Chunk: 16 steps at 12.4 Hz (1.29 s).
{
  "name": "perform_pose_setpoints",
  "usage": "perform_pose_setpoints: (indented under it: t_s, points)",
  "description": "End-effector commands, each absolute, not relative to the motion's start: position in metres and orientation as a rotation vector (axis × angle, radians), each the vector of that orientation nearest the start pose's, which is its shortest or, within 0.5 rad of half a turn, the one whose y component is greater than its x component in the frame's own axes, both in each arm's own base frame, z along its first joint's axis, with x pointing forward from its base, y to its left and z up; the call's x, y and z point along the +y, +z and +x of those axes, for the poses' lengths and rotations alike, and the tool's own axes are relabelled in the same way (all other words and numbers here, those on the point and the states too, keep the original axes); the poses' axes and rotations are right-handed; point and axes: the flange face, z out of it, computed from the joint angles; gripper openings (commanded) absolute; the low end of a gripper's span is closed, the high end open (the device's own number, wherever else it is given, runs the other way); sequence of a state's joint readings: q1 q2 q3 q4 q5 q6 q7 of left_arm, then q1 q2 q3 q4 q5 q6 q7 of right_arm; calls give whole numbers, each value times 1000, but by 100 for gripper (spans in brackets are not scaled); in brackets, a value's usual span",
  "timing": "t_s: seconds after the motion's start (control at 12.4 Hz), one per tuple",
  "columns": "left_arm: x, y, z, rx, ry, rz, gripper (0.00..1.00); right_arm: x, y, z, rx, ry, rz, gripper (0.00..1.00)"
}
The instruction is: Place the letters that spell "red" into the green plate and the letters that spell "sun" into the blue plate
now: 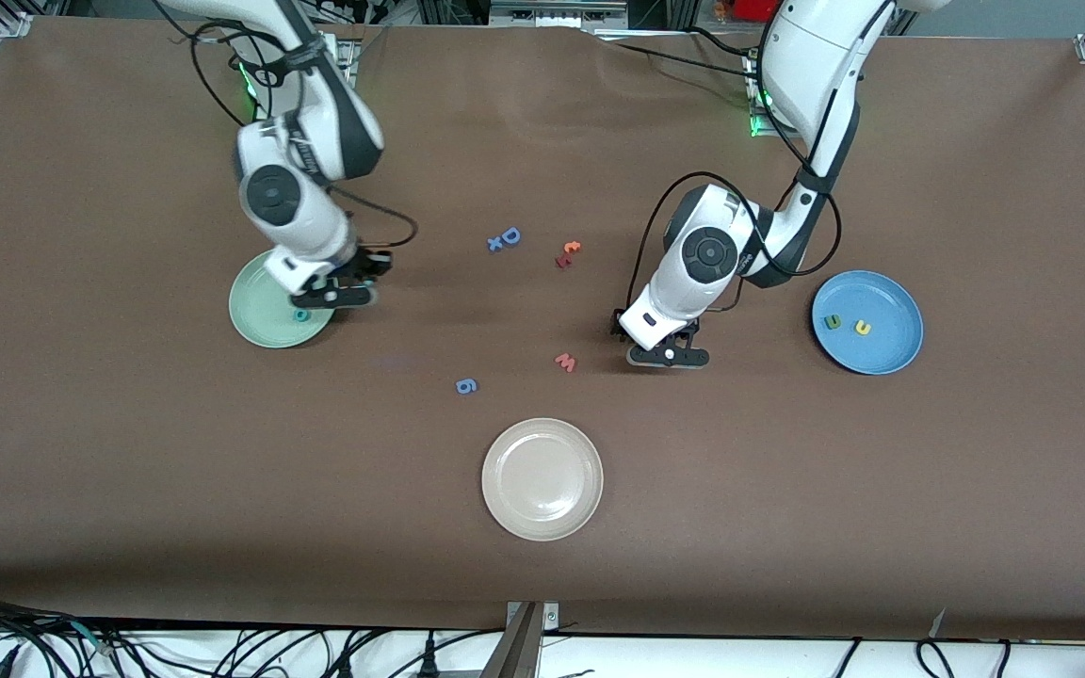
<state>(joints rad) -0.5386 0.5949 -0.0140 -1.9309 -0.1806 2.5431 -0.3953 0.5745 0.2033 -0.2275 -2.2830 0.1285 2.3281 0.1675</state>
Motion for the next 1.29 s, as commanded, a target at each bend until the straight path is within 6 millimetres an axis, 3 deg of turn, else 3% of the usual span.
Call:
perform_pose_setpoints:
  t_s: [0.0, 0.16, 0.4, 0.48, 0.64, 0.73, 0.89, 1.13, 1.21]
  points:
    - [-328, 171, 535, 0, 60, -3250, 69, 115, 261, 491, -212, 310, -3110, 2]
    - [-326, 165, 533, -6, 78, -3244, 69, 77, 242, 501, -232, 297, -3131, 2]
    - [-326, 165, 532, 1, 79, -3243, 59, 12, 206, 506, -314, 311, -3147, 4]
    - [-325, 164, 532, -1, 80, -3241, 56, 9, 202, 507, -330, 311, -3150, 5]
    - [-325, 164, 532, 2, 82, -3240, 48, 10, 198, 506, -332, 327, -3150, 36]
    - [-325, 164, 532, 2, 82, -3240, 43, 10, 198, 505, -329, 334, -3150, 72]
    - [-324, 164, 533, 4, 80, -3241, 37, 13, 201, 506, -319, 330, -3147, 87]
    - [-324, 163, 532, 4, 82, -3240, 25, 23, 215, 508, -312, 315, -3137, 90]
    - [-324, 163, 532, 7, 82, -3240, 22, 35, 231, 518, -274, 294, -3137, 91]
